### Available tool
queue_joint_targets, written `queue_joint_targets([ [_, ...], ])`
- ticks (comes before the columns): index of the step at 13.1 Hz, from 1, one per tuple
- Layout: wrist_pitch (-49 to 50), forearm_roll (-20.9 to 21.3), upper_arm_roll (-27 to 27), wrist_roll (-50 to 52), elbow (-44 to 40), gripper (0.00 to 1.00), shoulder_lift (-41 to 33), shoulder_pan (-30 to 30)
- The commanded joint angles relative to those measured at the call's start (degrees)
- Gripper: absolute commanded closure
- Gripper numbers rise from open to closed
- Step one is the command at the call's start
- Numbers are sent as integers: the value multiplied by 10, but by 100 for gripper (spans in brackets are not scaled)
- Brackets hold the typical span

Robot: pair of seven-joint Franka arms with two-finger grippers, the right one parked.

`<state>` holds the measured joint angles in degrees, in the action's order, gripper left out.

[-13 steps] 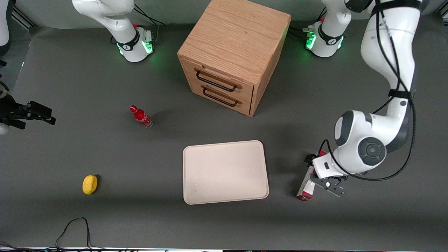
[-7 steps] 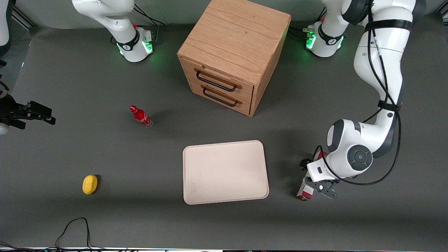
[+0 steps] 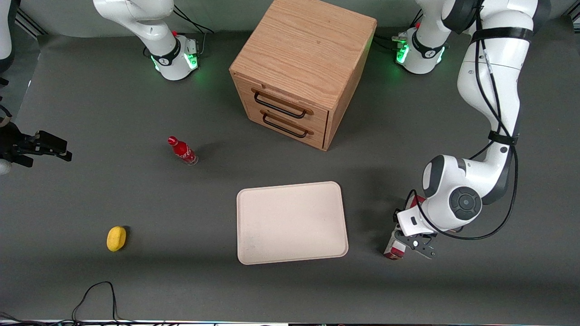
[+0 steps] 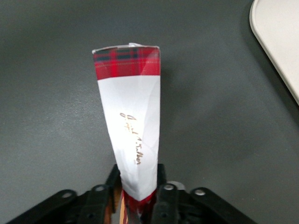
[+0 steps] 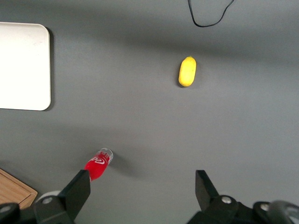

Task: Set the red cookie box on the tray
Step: 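Close the left gripper on the cookie box's end, then lift the cookie box upright with the left gripper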

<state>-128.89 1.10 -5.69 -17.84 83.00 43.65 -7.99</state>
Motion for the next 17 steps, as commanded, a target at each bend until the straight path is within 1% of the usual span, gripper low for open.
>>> queue_joint_targets([
  [1, 1, -1, 2, -5, 7, 100, -8, 0],
  [2, 8, -1, 2, -4, 8, 100, -14, 1],
  [4, 73, -2, 2, -4, 15, 100, -57, 9],
  [7, 220, -9, 6, 7, 14, 100, -164, 23],
  [9, 299, -26, 35, 51, 15, 100, -230, 15],
  [10, 324, -26, 36, 83, 23, 100, -260, 15],
  [11, 341, -26, 37, 133, 54, 100, -307, 15],
  [12, 334, -25, 37, 160, 98, 100, -353, 14],
  [13, 322, -25, 37, 170, 148, 100, -396, 13],
  [14, 310, -25, 36, 176, 182, 100, -422, 14],
  [17, 310, -25, 36, 190, 195, 100, -437, 13],
])
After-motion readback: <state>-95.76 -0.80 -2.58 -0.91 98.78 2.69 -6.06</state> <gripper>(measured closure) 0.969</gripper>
